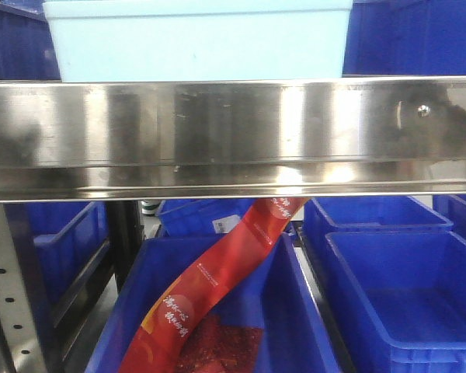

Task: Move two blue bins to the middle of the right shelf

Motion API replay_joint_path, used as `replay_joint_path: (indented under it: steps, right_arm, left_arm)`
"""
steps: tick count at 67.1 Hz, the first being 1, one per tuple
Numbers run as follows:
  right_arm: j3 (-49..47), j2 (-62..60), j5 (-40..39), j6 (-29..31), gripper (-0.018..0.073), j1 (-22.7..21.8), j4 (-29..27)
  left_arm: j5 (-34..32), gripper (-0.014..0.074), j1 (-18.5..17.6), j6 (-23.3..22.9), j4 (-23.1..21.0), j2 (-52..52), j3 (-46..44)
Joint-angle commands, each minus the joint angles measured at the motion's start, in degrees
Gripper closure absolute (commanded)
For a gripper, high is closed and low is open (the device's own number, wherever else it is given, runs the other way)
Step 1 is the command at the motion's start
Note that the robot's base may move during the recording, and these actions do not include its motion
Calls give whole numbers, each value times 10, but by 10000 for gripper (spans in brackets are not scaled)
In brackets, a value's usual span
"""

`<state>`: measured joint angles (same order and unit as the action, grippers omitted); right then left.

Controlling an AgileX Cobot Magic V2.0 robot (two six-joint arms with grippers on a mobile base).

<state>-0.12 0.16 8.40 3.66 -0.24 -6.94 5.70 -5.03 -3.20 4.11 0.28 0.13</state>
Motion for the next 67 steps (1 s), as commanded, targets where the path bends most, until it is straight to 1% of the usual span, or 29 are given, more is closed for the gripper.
replay_joint_path:
  steps: [1, 67]
  right_arm:
    - [1, -2, -7, 5, 721, -2, -3]
    - [1, -2, -7, 5, 721, -2, -3]
  left_arm:
    - [-11, 707, 2, 0, 1, -3, -1]
    - [-11, 707, 2, 0, 1, -3, -1]
